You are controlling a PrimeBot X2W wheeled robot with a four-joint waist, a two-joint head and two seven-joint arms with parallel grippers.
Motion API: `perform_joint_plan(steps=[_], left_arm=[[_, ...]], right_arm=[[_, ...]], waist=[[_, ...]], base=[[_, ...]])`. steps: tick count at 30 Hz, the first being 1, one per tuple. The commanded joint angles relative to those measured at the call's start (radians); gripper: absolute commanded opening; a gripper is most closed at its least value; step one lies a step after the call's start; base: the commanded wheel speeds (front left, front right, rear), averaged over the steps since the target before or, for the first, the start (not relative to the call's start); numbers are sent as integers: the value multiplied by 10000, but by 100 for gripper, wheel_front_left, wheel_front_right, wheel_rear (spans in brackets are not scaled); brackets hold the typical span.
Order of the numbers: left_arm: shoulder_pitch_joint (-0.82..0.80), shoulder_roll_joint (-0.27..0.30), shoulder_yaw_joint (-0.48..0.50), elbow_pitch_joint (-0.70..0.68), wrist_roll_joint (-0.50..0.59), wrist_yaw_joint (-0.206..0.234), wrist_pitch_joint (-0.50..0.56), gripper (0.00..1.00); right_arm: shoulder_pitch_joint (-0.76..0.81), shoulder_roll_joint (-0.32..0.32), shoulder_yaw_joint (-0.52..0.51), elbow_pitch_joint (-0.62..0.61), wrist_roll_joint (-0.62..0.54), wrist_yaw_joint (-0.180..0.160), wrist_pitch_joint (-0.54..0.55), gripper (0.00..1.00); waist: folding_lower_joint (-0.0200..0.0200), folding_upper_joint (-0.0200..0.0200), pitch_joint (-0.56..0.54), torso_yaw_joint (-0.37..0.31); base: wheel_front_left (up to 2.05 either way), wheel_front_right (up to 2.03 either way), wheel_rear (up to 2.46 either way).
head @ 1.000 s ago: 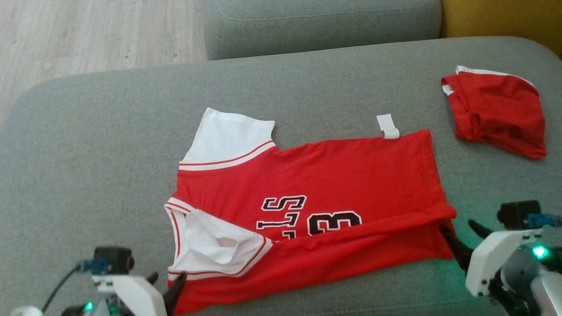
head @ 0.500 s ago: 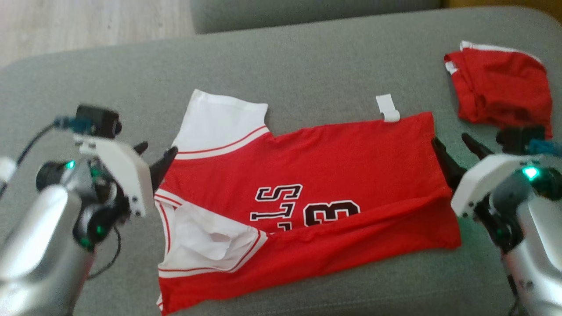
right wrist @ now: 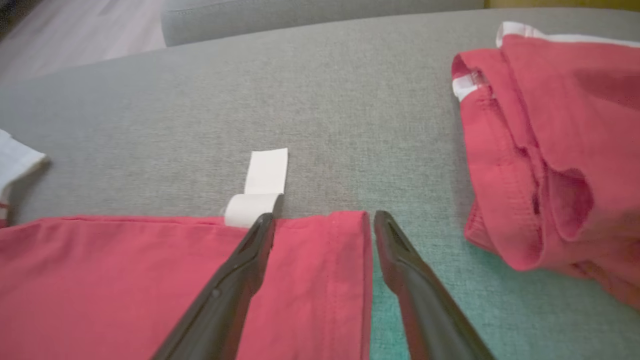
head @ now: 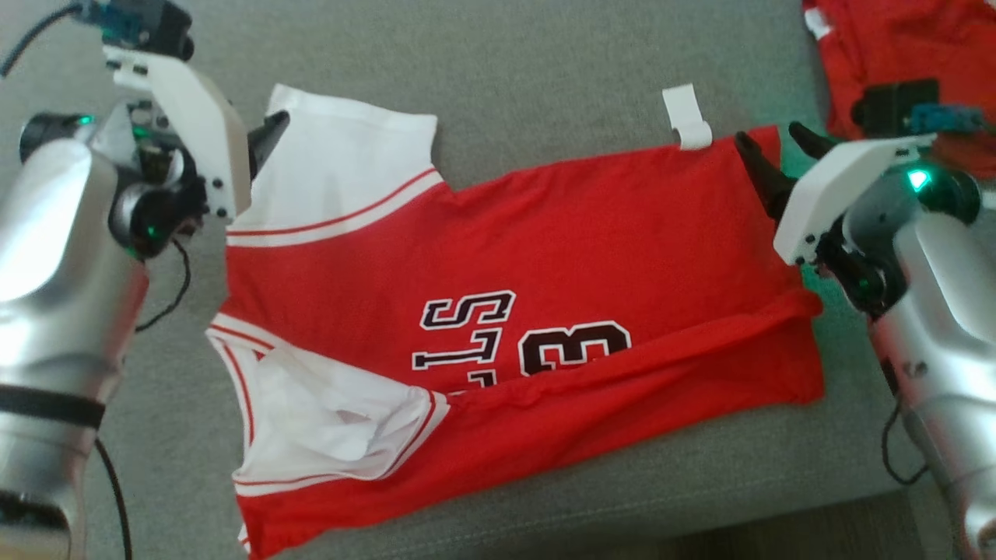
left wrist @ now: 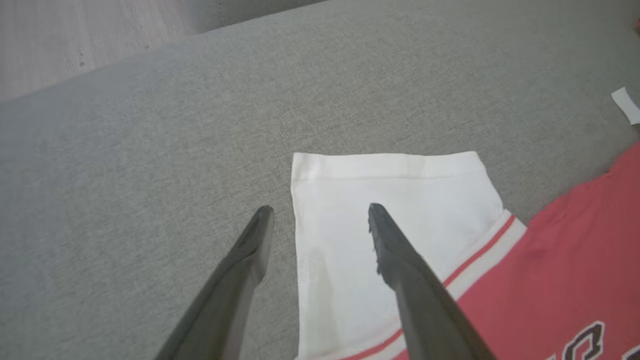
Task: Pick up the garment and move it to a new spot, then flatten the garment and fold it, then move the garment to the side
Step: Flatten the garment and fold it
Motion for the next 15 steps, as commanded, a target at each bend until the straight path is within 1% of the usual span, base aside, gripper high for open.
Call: perform_joint_plan(steps=[1,6,15], left_arm=[[-688,344,283,-93,75,-51,18,100],[-1625,306,-107,861,45,-154,61,100],[-2237,324,-672,1793,-271,-182,279,100]], right_arm=[[-320,1,200,-131,70,-7,-34,100],[-1001,109,796,585,466,-7,-171,100],[-1351,26,2082,908,1348,-7,-282,100]], waist=[[-3,0,414,-204],[-3,0,910,-406],[-3,0,1173,-612]], base=[[0,0,0],[0,0,0],[0,0,0]])
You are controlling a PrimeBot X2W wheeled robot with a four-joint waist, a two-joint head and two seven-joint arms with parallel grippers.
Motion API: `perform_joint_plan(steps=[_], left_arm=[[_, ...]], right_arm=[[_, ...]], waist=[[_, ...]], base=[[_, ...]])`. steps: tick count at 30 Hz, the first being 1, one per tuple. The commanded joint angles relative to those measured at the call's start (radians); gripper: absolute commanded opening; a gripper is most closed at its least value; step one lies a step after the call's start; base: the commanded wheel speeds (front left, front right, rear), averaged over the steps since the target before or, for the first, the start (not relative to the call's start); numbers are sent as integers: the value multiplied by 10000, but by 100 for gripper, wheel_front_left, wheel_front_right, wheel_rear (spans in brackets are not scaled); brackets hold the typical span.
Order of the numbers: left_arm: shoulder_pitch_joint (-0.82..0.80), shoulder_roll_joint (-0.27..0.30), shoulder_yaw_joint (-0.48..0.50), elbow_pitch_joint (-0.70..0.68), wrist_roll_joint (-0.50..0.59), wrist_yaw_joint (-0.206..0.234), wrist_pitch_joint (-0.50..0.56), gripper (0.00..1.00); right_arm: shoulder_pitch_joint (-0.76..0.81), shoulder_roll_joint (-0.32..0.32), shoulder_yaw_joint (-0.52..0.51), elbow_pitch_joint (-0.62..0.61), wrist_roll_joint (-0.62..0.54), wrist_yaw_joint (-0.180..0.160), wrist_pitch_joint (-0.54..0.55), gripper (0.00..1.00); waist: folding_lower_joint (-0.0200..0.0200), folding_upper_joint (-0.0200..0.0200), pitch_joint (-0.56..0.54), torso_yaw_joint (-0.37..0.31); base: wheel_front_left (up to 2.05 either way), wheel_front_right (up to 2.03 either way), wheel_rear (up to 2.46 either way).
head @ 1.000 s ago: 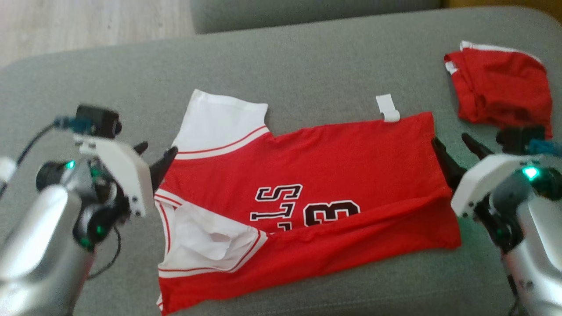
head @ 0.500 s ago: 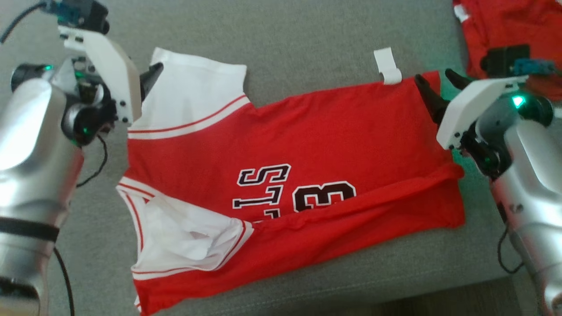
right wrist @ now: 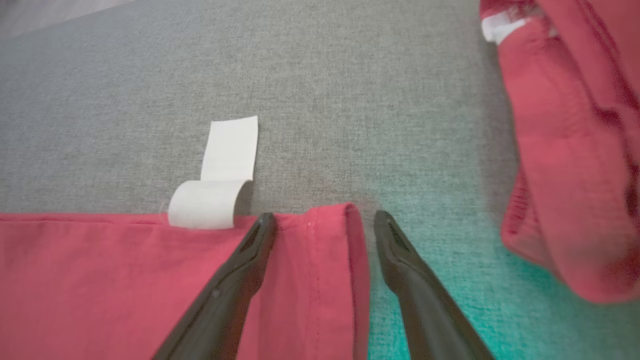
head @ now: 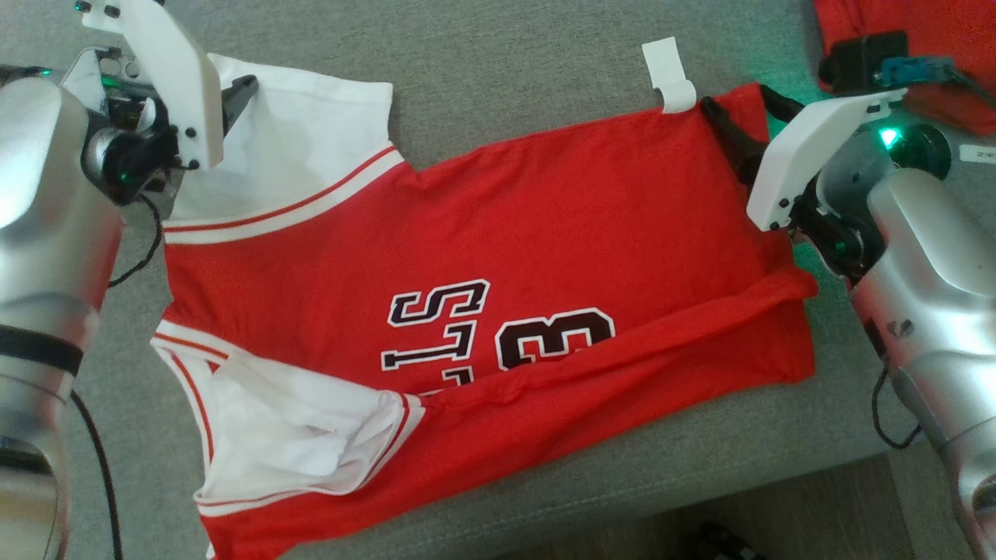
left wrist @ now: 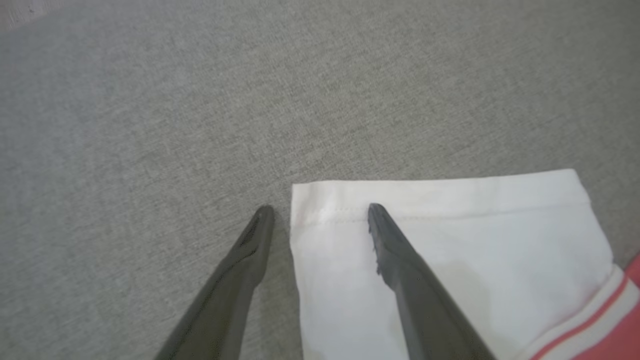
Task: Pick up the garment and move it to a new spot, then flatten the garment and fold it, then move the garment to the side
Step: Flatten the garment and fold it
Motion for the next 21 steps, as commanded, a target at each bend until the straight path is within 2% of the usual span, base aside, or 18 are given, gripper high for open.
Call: perform_joint_plan(steps=[1,2,3,4,6,7,8,9,10,21], left_arm=[[-513,380,113,-144,-100,-56,182,100],[-514,397,-8,-130,-172,-56,268,97],[-520,415,-100,-124,-252,-57,311,78],[-525,431,-174,-117,-331,-57,321,49],[-537,466,-314,-102,-465,-57,320,28],[-541,481,-389,-95,-521,-58,314,11],[-544,496,-460,-91,-579,-58,297,0],[-558,512,-524,-103,-638,-58,269,0],[-585,537,-609,-136,-664,-58,221,0],[-780,680,-991,-75,-994,-59,-686,0]], right_arm=[[72,5,324,-51,136,-7,-24,100],[47,-26,434,-21,224,-7,-57,99],[29,-54,552,11,317,-7,-67,91],[12,-83,662,48,405,-7,-76,82],[-31,-138,872,115,555,-7,-97,65],[-47,-157,967,145,638,-7,-110,50],[-61,-177,1056,175,721,-7,-120,41],[-90,-201,1142,175,797,-7,-170,10],[-126,-230,1212,179,857,-7,-253,0],[-555,-295,1273,872,926,-7,-1918,0]], waist=[[-1,0,-2,-14],[-1,0,-14,-12],[-1,0,-33,-6],[-1,0,-58,2],[-1,0,-97,11],[-1,0,-121,18],[-1,0,-146,24],[-1,0,-156,30],[-1,0,-156,37],[-1,0,-411,229]], base=[[0,0,0],[0,0,0],[0,0,0],[0,0,0],[0,0,0],[0,0,0],[0,0,0],[0,0,0],[0,0,0],[0,0,0]])
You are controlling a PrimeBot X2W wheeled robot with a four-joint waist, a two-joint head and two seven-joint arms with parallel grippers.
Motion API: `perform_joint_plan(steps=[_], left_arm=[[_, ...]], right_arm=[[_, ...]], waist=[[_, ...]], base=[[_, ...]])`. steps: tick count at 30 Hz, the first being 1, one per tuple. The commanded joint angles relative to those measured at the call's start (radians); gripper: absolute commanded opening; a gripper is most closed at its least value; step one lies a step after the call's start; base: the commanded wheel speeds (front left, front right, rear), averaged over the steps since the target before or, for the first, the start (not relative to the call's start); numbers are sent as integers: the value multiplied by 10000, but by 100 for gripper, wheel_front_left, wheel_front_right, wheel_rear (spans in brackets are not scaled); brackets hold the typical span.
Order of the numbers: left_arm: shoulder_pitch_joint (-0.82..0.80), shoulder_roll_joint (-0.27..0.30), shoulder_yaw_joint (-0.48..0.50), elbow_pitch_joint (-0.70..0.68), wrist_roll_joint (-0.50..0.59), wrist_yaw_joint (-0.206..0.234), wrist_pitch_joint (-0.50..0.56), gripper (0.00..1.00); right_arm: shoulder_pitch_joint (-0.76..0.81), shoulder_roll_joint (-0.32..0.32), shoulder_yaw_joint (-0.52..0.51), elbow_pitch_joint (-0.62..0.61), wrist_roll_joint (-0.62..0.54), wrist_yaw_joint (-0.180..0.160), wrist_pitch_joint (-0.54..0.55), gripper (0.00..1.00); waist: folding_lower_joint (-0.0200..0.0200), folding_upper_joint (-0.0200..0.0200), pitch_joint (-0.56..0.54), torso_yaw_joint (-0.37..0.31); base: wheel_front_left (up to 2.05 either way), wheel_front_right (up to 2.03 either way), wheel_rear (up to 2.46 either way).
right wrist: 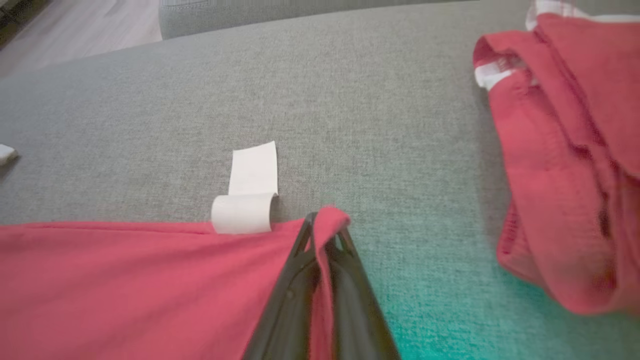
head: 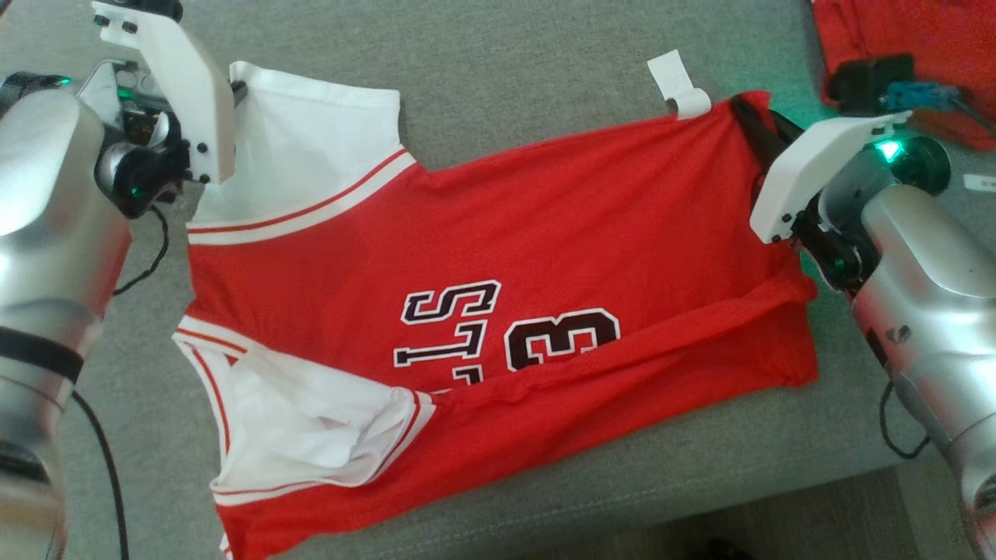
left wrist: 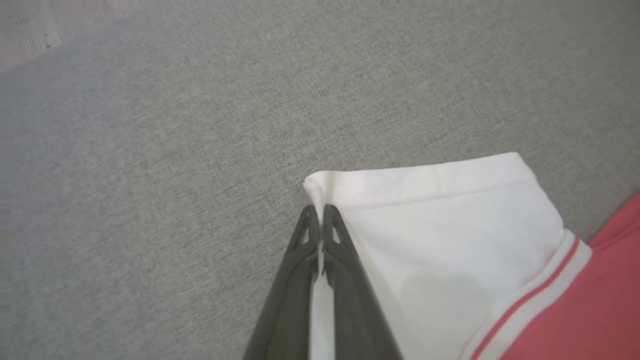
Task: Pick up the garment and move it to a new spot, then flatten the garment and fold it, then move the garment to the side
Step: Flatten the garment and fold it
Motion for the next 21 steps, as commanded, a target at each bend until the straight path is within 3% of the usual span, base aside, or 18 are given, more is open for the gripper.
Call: perform_joint_plan(steps=[1,11,21], left_arm=[[-635,477,298,-204,-46,12,-78,0],[-431,582,-56,-66,-604,12,-605,0],[255,976,-724,-978,-1641,12,-430,0]], right_arm=[[-246,-82,-8,-152,48,-7,-143,0],[-249,-20,170,540,291,-7,-1200,0],[327,-386,755,950,715,-7,-1268,0]], waist=[[0,0,-71,52],[0,0,-823,491],[0,0,-1781,1101]], base=[[0,0,0],[0,0,0],[0,0,0]])
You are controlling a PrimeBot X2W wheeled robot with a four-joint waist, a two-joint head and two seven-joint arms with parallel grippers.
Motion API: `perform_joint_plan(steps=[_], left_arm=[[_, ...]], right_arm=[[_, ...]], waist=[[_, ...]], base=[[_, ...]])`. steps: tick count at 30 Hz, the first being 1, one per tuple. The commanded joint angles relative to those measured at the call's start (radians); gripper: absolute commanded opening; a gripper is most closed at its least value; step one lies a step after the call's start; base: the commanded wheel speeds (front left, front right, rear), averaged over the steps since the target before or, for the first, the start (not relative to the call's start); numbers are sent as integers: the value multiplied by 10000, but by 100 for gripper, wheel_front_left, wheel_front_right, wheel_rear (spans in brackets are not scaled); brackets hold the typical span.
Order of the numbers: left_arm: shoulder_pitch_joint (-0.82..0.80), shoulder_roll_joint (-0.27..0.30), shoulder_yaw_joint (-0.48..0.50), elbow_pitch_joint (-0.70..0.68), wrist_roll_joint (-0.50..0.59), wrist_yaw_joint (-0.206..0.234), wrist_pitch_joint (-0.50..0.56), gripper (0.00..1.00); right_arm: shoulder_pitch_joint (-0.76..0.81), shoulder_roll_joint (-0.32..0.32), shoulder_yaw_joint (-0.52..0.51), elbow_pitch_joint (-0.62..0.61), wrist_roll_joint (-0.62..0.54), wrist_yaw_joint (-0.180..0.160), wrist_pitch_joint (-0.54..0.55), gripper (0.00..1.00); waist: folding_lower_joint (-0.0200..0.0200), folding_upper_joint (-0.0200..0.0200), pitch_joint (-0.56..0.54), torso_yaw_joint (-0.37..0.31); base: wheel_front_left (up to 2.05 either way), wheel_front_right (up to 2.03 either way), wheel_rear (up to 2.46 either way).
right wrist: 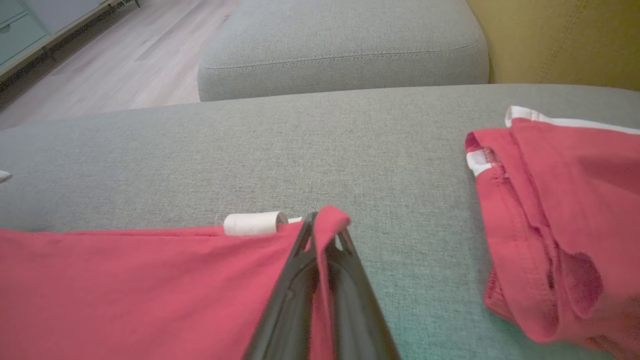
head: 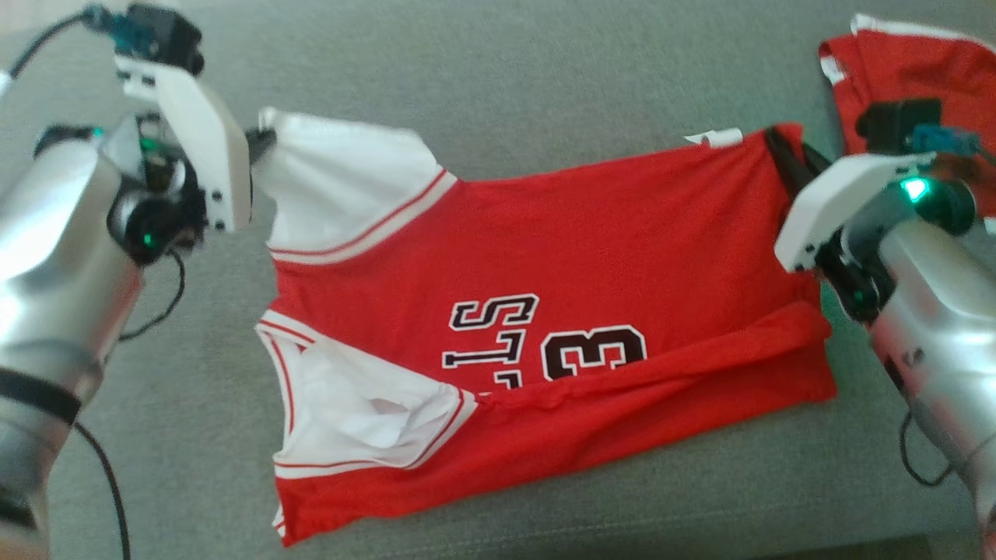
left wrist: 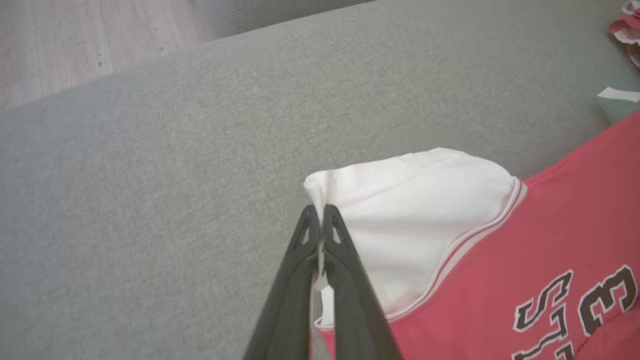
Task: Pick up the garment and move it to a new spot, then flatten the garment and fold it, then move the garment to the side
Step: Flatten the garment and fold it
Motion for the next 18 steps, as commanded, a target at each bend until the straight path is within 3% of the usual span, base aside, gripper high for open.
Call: perform_joint_plan(steps=[1,8,18], left_arm=[[-222,643,231,-406,-196,14,48,0],[527,1326,-318,-1512,-888,14,477,0],[1795,2763,-917,-4376,-2697,14,2166,0]], right_arm=[[281,-213,132,-119,152,-7,-105,0],[780,-457,590,-58,474,-7,-68,0],[1248,-1105,1708,-426,827,-7,433,0]], waist=[[0,0,-357,256],[0,0,-1060,529],[0,0,-1600,781]], base=[[0,0,0],[0,0,0],[0,0,0]])
